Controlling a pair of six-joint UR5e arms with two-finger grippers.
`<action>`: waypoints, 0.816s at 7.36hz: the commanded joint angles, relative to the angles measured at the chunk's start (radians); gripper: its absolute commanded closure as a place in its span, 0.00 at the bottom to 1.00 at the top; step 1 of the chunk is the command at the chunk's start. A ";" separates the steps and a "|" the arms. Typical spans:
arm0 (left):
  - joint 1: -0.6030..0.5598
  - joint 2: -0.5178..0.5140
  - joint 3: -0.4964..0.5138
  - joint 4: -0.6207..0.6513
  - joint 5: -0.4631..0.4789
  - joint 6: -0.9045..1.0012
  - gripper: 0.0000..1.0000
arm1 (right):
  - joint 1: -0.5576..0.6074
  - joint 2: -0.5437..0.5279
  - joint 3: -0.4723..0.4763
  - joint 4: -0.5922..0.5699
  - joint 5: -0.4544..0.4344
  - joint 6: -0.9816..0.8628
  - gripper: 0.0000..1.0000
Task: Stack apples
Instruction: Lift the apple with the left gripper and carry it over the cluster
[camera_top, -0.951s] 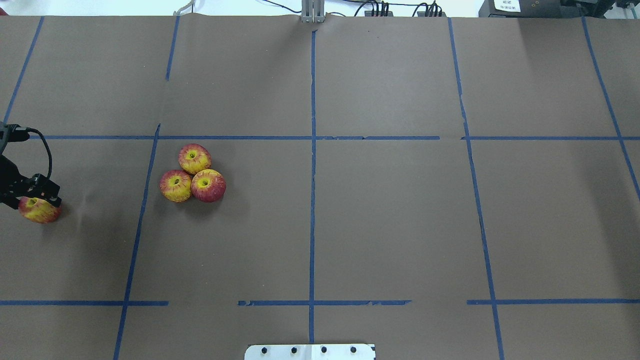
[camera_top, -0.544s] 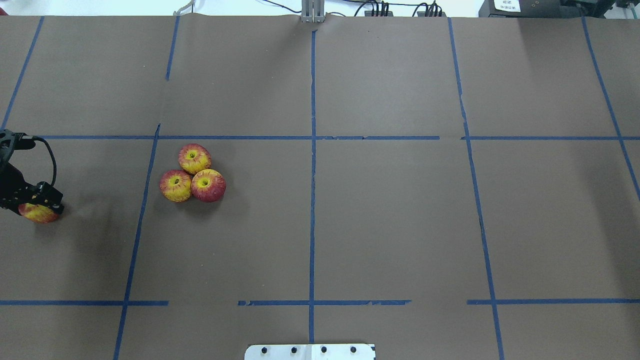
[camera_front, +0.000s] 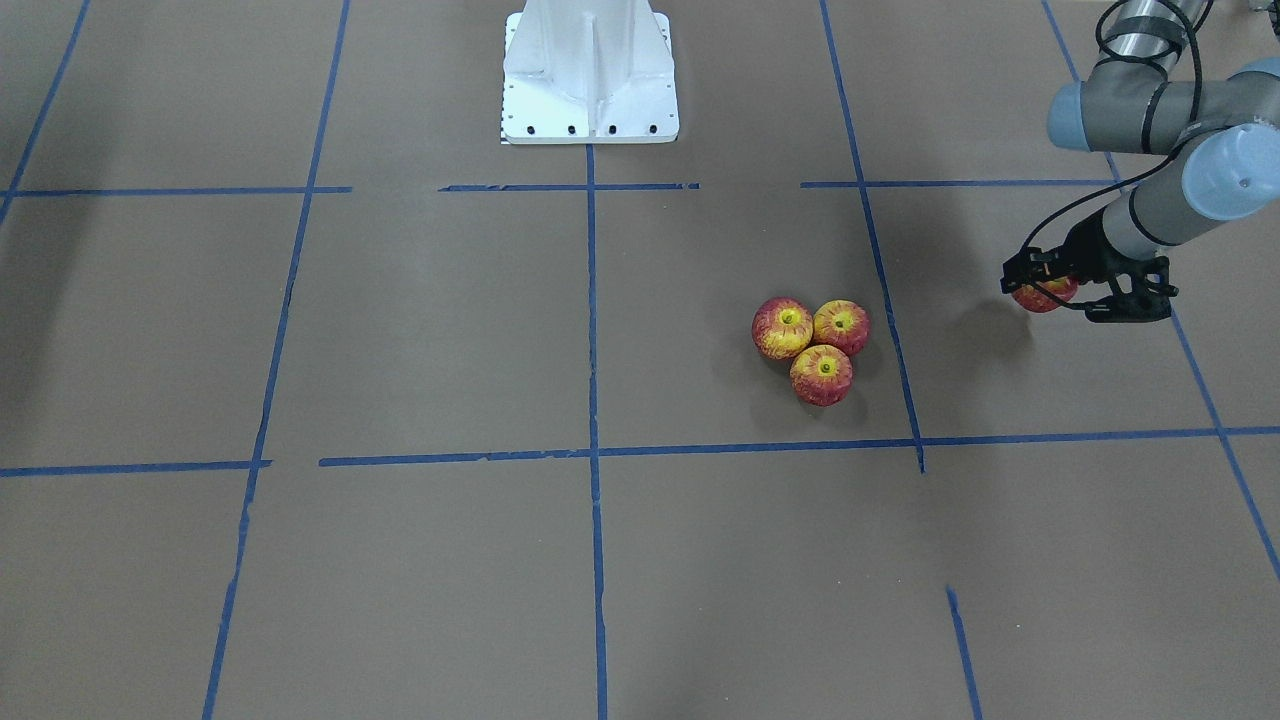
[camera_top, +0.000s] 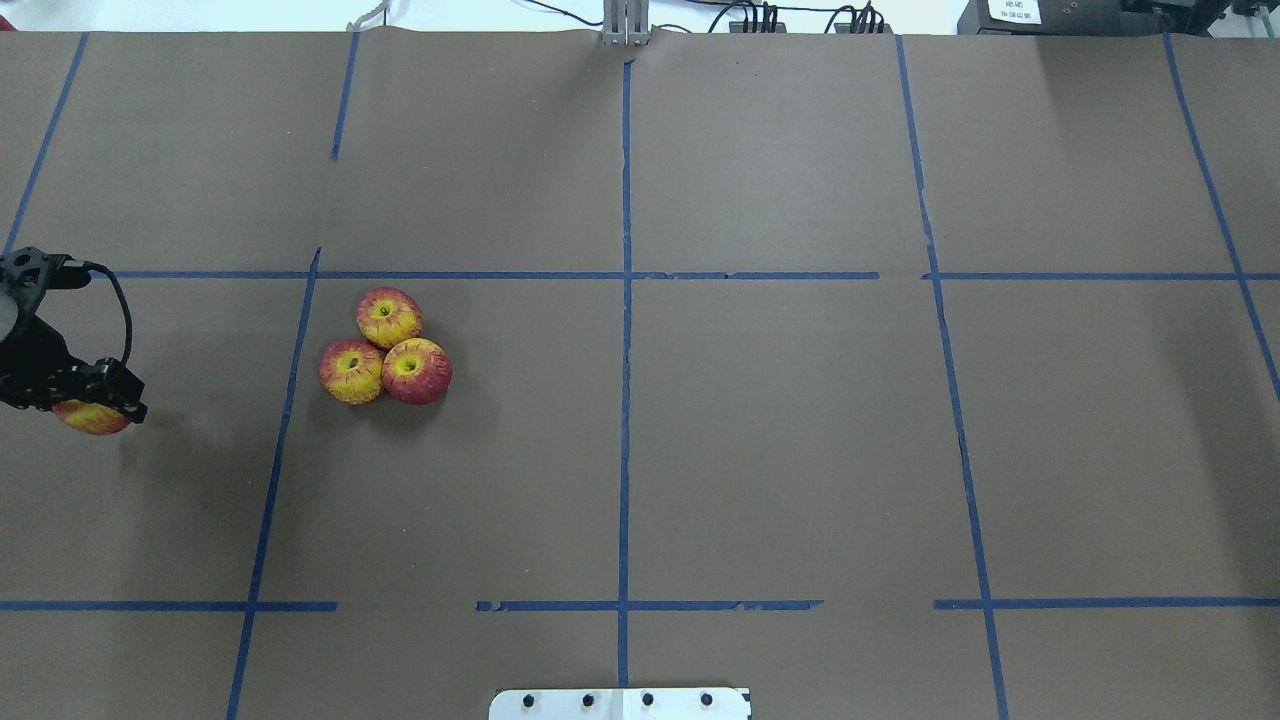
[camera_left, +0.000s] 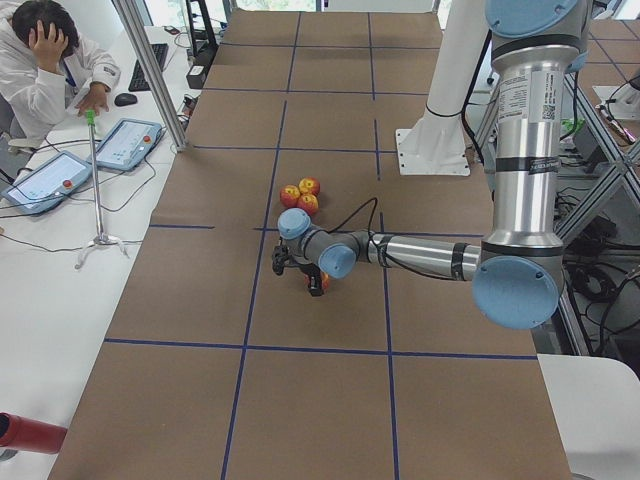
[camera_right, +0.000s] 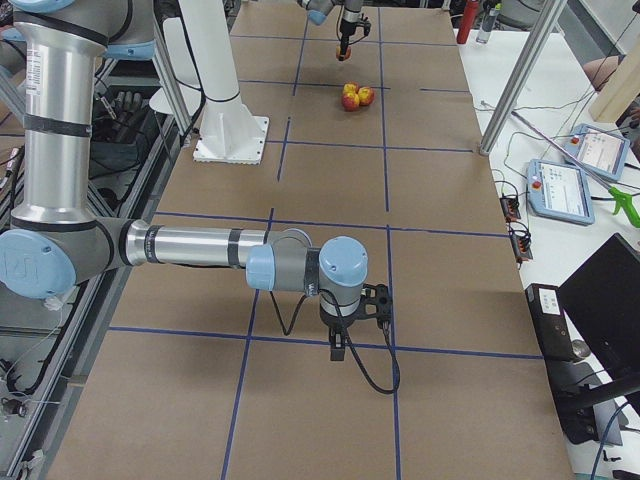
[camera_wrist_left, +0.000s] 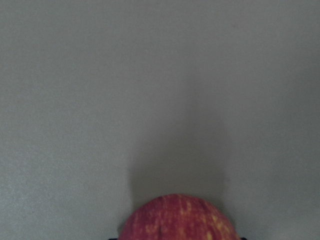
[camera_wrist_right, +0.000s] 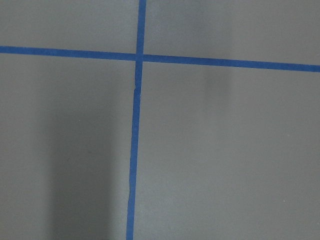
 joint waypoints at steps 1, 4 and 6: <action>0.002 -0.206 -0.085 0.207 -0.003 -0.158 1.00 | 0.000 0.000 0.000 0.000 0.000 0.000 0.00; 0.054 -0.348 -0.056 0.205 0.009 -0.312 1.00 | 0.000 0.000 0.000 0.000 0.000 0.000 0.00; 0.121 -0.369 -0.026 0.203 0.031 -0.361 1.00 | 0.000 0.000 0.000 0.000 0.000 0.000 0.00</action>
